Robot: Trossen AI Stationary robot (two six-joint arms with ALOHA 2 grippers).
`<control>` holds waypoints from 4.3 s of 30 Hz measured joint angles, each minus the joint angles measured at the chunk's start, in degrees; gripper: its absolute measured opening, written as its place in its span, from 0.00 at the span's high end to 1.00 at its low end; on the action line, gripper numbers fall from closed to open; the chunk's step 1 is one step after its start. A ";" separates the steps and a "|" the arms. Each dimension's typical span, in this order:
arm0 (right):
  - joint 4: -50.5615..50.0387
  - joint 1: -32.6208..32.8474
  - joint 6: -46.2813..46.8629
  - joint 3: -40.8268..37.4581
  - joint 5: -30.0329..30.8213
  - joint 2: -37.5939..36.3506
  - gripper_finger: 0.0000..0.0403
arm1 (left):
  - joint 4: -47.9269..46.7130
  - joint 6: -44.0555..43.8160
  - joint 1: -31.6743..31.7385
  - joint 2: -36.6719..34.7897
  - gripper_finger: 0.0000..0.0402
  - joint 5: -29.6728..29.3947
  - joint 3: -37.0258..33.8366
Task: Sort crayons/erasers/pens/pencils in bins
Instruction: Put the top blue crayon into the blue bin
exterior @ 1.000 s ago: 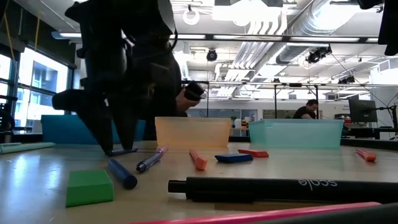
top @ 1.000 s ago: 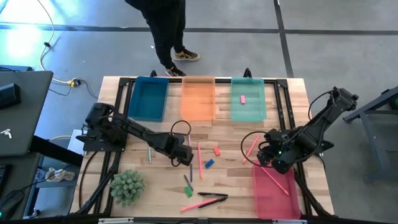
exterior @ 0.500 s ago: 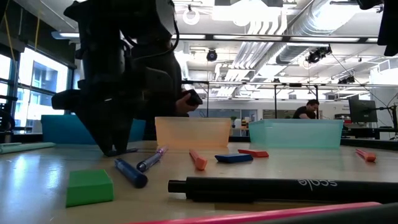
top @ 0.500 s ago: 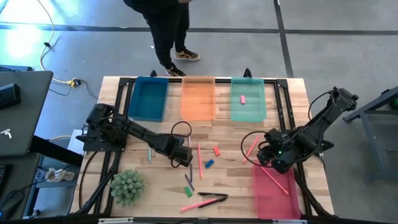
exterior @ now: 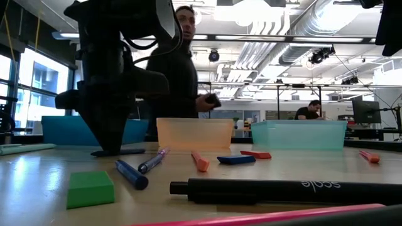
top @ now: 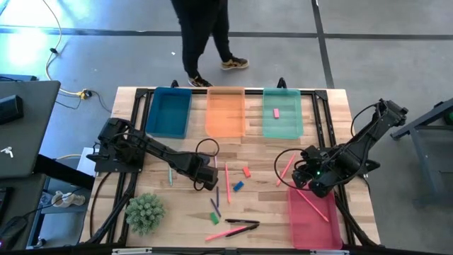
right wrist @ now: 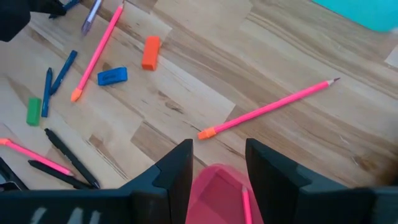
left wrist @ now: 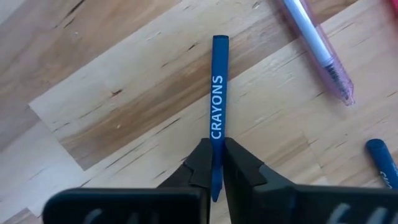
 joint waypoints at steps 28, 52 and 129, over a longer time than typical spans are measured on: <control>0.08 0.00 0.01 0.00 -0.03 0.02 0.65 | -1.36 5.71 1.00 -5.49 0.98 5.24 -0.39; 1.90 -0.22 0.20 0.02 1.25 0.02 0.65 | -6.70 8.59 3.42 -29.83 0.98 -4.61 -0.17; 32.64 -62.73 -80.71 0.02 -16.16 0.07 0.65 | -7.75 44.14 59.39 -26.59 0.98 2.26 -12.26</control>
